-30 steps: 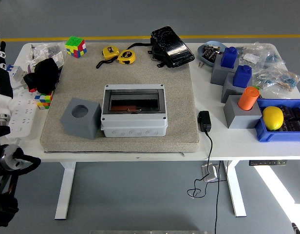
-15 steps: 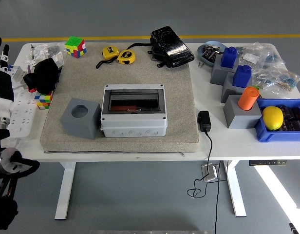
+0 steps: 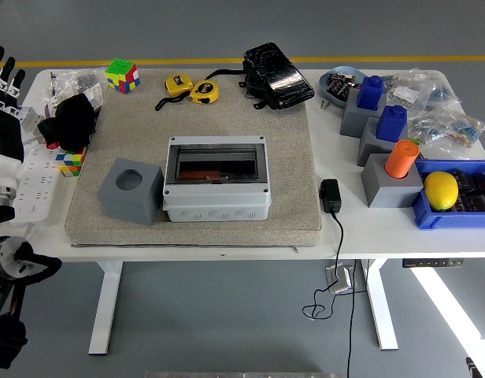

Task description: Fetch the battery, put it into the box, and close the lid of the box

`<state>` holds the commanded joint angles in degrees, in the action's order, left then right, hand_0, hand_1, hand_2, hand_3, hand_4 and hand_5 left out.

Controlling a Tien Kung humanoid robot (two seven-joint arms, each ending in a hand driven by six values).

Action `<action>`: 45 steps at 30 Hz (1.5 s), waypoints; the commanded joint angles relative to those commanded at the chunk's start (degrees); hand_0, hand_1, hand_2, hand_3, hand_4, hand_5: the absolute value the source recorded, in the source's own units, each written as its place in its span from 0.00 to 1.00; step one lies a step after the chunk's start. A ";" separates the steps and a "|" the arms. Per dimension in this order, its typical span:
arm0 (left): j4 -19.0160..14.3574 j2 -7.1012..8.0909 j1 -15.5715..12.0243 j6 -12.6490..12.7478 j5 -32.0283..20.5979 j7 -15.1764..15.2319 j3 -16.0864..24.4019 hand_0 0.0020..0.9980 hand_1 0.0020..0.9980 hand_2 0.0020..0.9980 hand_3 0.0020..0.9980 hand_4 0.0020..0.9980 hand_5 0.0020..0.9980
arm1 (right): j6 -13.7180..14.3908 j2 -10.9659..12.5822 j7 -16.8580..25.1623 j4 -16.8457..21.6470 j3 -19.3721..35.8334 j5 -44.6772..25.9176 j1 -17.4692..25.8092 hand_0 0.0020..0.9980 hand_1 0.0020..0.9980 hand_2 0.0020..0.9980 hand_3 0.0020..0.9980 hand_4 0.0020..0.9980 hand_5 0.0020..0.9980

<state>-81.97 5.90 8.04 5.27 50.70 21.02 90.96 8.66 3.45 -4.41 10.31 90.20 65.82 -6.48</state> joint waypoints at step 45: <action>1.32 0.36 -0.81 -2.51 22.69 -18.58 1.34 0.81 0.83 0.81 0.82 1.00 0.99 | 0.18 -0.37 -0.21 0.00 2.52 1.87 -0.75 0.82 0.77 0.76 0.80 1.00 1.00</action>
<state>-80.65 6.26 7.23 2.75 73.39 2.44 92.30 8.84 3.08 -4.62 10.31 92.72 67.70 -7.23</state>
